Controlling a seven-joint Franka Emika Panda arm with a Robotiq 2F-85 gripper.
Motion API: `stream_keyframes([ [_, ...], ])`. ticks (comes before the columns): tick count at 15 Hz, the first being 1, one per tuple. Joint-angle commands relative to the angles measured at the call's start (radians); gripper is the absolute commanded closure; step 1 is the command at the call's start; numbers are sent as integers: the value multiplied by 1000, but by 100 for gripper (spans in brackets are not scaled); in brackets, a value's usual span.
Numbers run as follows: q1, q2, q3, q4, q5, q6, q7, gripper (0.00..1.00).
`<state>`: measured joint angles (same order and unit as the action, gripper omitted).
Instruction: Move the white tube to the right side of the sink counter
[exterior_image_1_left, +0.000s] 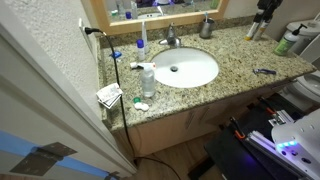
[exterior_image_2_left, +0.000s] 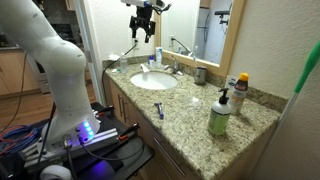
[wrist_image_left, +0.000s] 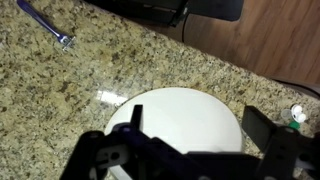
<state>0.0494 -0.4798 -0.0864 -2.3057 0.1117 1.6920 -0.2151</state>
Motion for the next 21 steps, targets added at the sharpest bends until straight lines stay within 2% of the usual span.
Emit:
stream_keyframes([
  [1,-11,1,13,2,3,-3,2,0],
  [4,-22,1,-2,2,2,-3,-3,0],
  [6,-2,35,29,-6,-5,16,7,0],
  [12,119,168,129,82,186,28,-15,0],
  [15,144,176,163,114,251,44,-12,0],
  [16,132,158,169,80,222,39,7,0],
  [20,139,164,174,107,235,39,7,0],
  [21,137,168,182,103,208,38,12,0],
])
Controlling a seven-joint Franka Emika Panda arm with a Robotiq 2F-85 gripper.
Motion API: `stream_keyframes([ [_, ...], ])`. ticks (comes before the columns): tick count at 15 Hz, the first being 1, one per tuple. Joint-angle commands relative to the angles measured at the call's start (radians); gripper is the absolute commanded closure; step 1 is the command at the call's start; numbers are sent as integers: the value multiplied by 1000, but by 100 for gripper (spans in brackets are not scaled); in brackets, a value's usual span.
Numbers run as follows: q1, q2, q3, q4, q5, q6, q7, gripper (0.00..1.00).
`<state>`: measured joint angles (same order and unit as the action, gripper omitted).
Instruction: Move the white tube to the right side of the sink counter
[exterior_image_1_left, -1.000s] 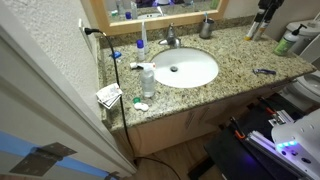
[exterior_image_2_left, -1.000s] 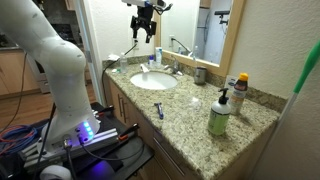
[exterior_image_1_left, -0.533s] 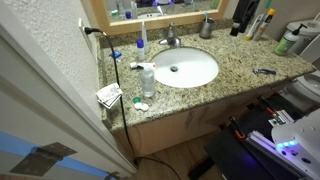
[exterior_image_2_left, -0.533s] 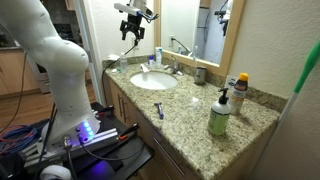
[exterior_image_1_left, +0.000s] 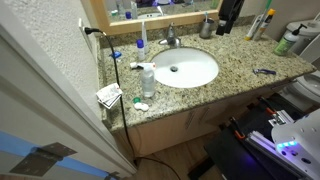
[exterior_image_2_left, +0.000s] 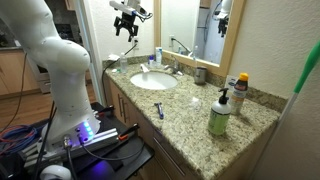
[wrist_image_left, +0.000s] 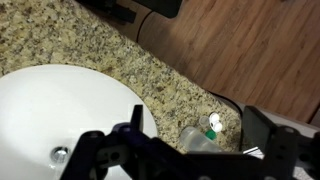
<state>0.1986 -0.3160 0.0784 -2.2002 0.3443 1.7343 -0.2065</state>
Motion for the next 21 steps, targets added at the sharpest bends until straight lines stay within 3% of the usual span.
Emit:
stream_keyframes([
  [1,-10,23,23,-3,-34,0,7,0],
  [5,9,141,66,-24,-23,226,1,0],
  [9,28,308,119,27,-55,501,33,0],
  [10,28,333,126,46,-65,515,66,0],
  [11,23,267,118,-8,-41,478,29,0],
  [16,25,331,130,40,-53,511,57,0],
  [21,50,450,156,33,-156,840,73,0],
])
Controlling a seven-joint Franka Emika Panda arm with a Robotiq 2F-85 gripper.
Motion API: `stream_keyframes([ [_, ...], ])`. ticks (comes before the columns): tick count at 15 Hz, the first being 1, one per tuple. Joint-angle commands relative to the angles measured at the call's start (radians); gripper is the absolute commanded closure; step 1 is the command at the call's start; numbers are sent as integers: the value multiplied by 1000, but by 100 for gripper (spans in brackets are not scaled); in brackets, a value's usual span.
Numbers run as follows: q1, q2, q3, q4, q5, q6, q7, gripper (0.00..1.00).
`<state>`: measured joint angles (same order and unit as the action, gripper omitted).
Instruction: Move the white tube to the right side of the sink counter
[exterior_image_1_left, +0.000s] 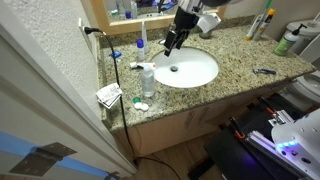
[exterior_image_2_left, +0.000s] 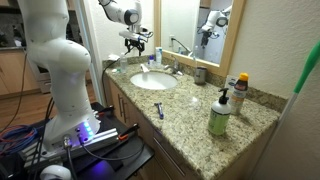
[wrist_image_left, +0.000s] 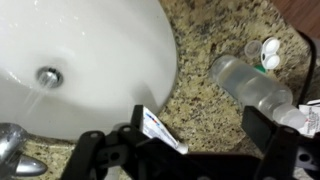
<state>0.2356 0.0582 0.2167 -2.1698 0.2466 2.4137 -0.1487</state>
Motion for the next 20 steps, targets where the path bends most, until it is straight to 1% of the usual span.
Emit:
stream_keyframes([
  [1,17,108,23,14,-78,200,14,0],
  [4,44,204,12,39,-231,345,65,0],
  [5,59,232,-7,58,-296,360,112,0],
  [6,53,246,-2,82,-273,352,147,0],
  [7,33,198,22,27,-252,337,110,0],
  [10,38,239,16,69,-260,344,133,0],
  [11,63,252,-21,68,-325,363,165,0],
  [15,126,328,-95,102,-501,471,260,0],
  [16,144,350,-115,114,-532,496,282,0],
  [18,168,395,-131,145,-567,522,303,0],
  [20,211,440,-173,184,-613,552,332,0],
])
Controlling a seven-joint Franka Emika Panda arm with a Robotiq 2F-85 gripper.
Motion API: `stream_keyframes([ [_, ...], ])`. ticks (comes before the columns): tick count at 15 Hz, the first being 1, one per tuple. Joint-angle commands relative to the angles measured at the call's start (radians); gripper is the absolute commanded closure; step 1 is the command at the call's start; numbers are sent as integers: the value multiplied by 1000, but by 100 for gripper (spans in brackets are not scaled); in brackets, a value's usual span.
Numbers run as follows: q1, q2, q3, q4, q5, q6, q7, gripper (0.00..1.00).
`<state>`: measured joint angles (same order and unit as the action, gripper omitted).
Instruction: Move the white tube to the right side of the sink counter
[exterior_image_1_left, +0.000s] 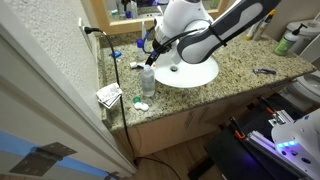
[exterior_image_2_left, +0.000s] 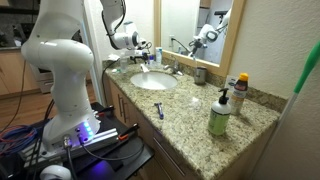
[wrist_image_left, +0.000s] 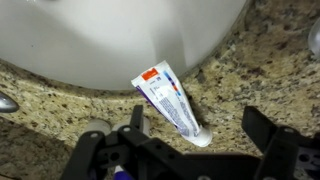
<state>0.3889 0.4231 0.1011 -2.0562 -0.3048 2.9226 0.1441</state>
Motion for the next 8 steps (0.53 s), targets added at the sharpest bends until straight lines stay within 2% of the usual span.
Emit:
stream_keyframes([
  [1,80,101,-79,98,-77,51,58,0],
  [4,135,158,-139,178,-96,24,112,0],
  [5,110,110,-105,112,-48,31,59,0],
  [8,133,147,-131,157,-51,31,75,0],
])
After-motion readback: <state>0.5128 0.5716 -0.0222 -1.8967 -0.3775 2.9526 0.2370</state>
